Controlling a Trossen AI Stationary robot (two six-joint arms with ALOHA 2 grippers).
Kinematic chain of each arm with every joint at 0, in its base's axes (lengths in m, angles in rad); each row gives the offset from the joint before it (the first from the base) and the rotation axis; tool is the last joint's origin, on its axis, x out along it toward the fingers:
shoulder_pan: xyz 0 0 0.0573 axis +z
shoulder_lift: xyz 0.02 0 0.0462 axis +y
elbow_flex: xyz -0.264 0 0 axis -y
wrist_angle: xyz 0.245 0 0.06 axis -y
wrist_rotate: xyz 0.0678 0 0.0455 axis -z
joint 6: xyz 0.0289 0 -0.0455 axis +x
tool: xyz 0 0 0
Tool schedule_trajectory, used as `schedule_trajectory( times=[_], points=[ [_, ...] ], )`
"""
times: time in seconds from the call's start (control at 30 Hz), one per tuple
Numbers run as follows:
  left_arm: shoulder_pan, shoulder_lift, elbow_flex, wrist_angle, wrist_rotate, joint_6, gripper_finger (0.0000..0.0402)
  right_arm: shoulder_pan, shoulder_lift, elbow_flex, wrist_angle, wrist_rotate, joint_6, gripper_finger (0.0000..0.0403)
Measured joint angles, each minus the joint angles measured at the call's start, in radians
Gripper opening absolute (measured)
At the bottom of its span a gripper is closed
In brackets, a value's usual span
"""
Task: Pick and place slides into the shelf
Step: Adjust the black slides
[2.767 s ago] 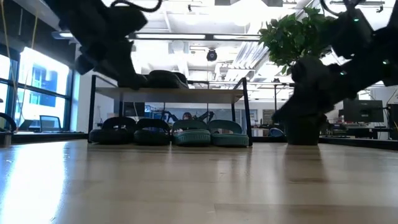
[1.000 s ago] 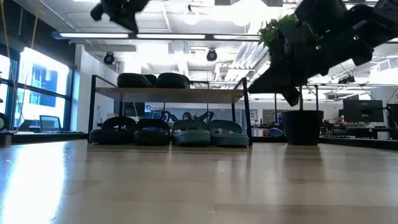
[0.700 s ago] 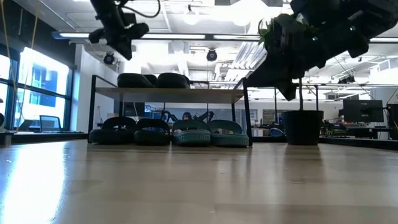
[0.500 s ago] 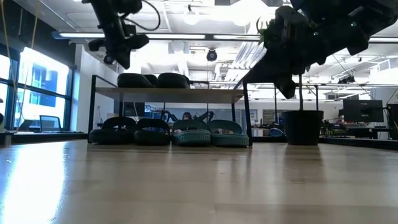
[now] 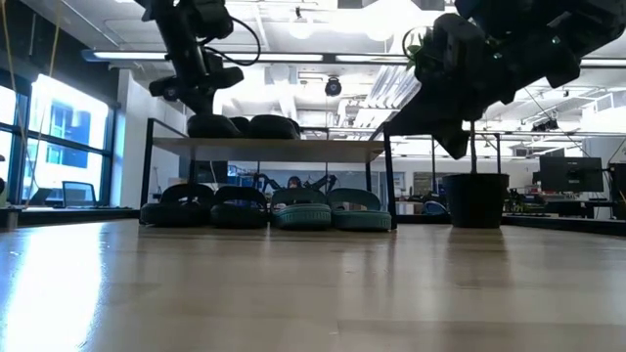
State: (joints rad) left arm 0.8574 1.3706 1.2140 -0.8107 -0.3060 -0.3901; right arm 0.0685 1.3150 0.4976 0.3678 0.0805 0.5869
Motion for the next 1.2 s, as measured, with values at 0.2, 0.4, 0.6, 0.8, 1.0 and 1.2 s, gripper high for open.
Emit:
schedule_trajectory(
  times=[0.2, 0.4, 0.6, 0.8, 1.0, 1.2],
  points=[
    [0.000, 0.000, -0.001, 0.001, 0.000, 0.005, 0.0012, 0.000, 0.000, 0.000, -0.027, -0.003, -0.001, 0.0000],
    [0.000, 0.000, -0.001, 0.001, 0.001, 0.009, 0.0012, 0.000, 0.000, -0.001, -0.035, -0.003, -0.012, 0.0000],
    [0.000, 0.000, -0.002, 0.005, 0.029, 0.017, 0.0012, 0.000, 0.000, -0.001, -0.036, -0.003, -0.024, 0.0000],
    [0.000, 0.000, -0.002, 0.006, 0.060, 0.028, 0.0012, -0.002, 0.000, -0.001, -0.036, -0.002, -0.030, 0.0000],
    [-0.022, -0.002, -0.002, 0.010, 0.082, 0.031, 0.0012, -0.003, 0.000, -0.001, -0.037, 0.003, -0.031, 0.0000],
    [-0.048, -0.007, -0.003, -0.010, 0.073, 0.039, 0.0012, -0.002, 0.000, -0.001, -0.037, 0.006, -0.038, 0.0000]
  ],
)
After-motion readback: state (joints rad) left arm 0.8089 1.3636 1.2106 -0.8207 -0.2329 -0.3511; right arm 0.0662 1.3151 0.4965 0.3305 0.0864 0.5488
